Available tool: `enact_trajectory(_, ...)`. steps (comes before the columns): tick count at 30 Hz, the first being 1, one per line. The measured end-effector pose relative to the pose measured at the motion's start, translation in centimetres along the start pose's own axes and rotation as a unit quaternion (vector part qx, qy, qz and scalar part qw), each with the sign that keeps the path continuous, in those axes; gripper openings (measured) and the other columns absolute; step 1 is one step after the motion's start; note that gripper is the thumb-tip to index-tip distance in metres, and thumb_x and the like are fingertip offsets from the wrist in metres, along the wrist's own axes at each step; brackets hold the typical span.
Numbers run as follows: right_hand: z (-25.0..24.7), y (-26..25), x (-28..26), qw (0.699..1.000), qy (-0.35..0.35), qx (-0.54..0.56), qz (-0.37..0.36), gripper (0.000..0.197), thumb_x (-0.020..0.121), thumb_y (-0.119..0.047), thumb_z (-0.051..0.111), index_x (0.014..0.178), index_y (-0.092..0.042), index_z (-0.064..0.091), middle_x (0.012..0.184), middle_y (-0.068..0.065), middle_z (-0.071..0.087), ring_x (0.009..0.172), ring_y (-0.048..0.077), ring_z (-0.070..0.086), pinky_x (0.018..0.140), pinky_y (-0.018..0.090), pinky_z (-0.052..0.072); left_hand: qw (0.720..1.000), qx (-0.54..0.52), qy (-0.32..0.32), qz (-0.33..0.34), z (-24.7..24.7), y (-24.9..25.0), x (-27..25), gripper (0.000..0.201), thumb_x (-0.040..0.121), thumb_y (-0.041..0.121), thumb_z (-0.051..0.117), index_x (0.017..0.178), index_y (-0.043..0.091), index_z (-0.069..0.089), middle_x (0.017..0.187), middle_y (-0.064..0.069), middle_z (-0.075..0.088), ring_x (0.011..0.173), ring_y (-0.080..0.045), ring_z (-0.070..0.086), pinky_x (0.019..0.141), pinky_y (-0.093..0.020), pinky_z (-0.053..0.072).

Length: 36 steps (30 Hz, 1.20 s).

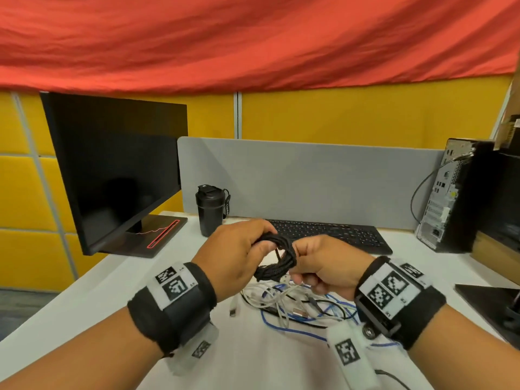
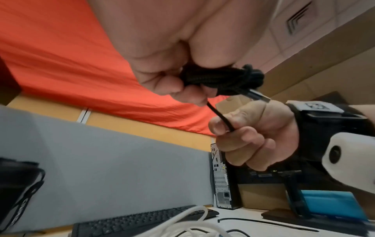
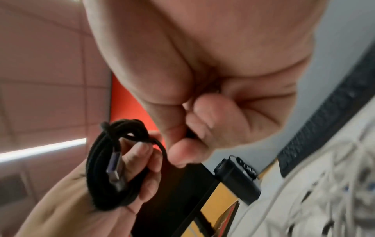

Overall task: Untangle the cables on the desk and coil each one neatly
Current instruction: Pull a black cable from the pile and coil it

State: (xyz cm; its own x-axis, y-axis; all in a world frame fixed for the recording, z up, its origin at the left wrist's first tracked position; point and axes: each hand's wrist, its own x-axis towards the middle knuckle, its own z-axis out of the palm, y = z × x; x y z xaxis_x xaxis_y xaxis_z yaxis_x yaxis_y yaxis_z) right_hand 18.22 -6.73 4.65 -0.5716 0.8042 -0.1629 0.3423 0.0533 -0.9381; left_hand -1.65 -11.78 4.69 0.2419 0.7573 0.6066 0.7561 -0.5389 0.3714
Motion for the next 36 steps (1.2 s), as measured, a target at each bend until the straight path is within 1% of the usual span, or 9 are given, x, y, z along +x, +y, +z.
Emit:
enact_trajectory(3,-0.6,-1.0,-0.1,0.986,0.095,-0.139,-0.017,0.026,0.088,-0.011,0.067,0.065,-0.024,0.068,0.066,-0.006,0.069,0.058,0.008,0.057,0.055,0.024,0.045,0.998,0.045,-0.009,-0.045,0.9,-0.6,0.2,0.004,0.099,0.033,0.053,0.100,0.031,0.056,0.081,0.015,0.059,0.076,-0.007,0.056,0.066,-0.028,0.049)
enact_trajectory(7,0.5,-1.7,-0.7,0.883,0.357,-0.237,-0.191,0.006,0.086,-0.027,0.070,0.091,-0.031,0.070,0.082,-0.017,0.068,0.076,-0.002,0.062,0.071,0.015,0.048,0.990,0.031,0.033,-0.130,1.3,-1.2,1.2,0.012,0.093,0.033,0.061,0.086,0.030,0.051,0.076,0.009,0.061,0.070,-0.011,0.059,0.062,-0.033,0.053)
enact_trajectory(9,1.6,-2.1,-1.3,0.855,0.367,-0.242,-0.275,0.010,0.086,-0.025,0.069,0.088,-0.034,0.066,0.073,-0.018,0.067,0.070,-0.003,0.062,0.062,0.009,0.048,0.984,0.002,0.052,-0.168,1.8,-1.1,1.4,0.016,0.089,0.031,0.066,0.081,0.028,0.052,0.073,0.007,0.061,0.067,-0.010,0.060,0.058,-0.031,0.052)
enact_trajectory(12,3.2,-1.9,-1.6,0.833,0.310,-0.370,-0.270,0.014,0.087,-0.031,0.064,0.101,-0.032,0.061,0.082,-0.011,0.071,0.075,0.008,0.066,0.069,0.031,0.056,0.961,-0.124,0.084,-0.233,2.4,-0.7,1.6,0.020,0.083,0.020,0.073,0.076,0.019,0.055,0.069,-0.001,0.061,0.059,-0.007,0.055,0.056,-0.024,0.047)
enact_trajectory(15,3.8,-1.0,-1.3,0.792,0.313,-0.462,-0.248,0.031,0.090,-0.037,0.059,0.118,-0.035,0.046,0.092,-0.008,0.072,0.082,0.018,0.068,0.071,0.036,0.055,0.872,-0.374,0.095,-0.300,2.4,0.1,1.5,0.020,0.079,0.009,0.077,0.079,0.011,0.057,0.076,-0.014,0.068,0.067,-0.019,0.063,0.056,-0.027,0.052)
enact_trajectory(20,4.3,-0.8,-1.0,0.888,0.288,-0.242,-0.266,0.039,0.086,-0.023,0.070,0.120,-0.035,0.055,0.075,-0.008,0.073,0.075,0.007,0.068,0.072,0.025,0.053,0.771,-0.546,0.063,-0.320,1.8,0.7,0.8,0.018,0.083,0.003,0.072,0.083,0.016,0.060,0.076,-0.010,0.068,0.062,-0.015,0.063,0.054,-0.026,0.043)
enact_trajectory(25,1.5,-2.8,-1.5,0.949,0.118,0.261,-0.130,0.014,0.093,-0.006,0.057,0.100,-0.017,0.063,0.057,0.002,0.055,0.041,0.008,0.040,0.040,0.020,0.028,0.831,-0.489,0.010,-0.264,0.4,-0.1,0.1,0.022,0.087,0.001,0.068,0.094,0.016,0.054,0.079,-0.001,0.071,0.065,-0.012,0.065,0.058,-0.025,0.045)
enact_trajectory(30,1.4,-3.2,-1.5,0.983,0.072,0.000,-0.168,0.018,0.092,-0.002,0.057,0.090,-0.013,0.072,0.062,-0.005,0.061,0.055,0.007,0.049,0.051,0.018,0.041,0.985,-0.080,-0.112,-0.103,-0.5,0.6,0.4,0.028,0.086,0.028,0.073,0.108,0.034,0.056,0.091,0.009,0.067,0.080,-0.008,0.066,0.070,-0.028,0.058)
enact_trajectory(36,-0.1,-3.7,-1.3,0.959,0.182,-0.070,-0.205,0.010,0.080,-0.010,0.077,0.074,-0.015,0.071,0.061,0.000,0.065,0.052,0.010,0.054,0.050,0.024,0.044,0.975,-0.134,-0.140,-0.106,-1.3,1.7,1.2,0.035,0.085,0.020,0.078,0.112,0.026,0.058,0.091,0.000,0.071,0.078,-0.011,0.071,0.073,-0.030,0.060)
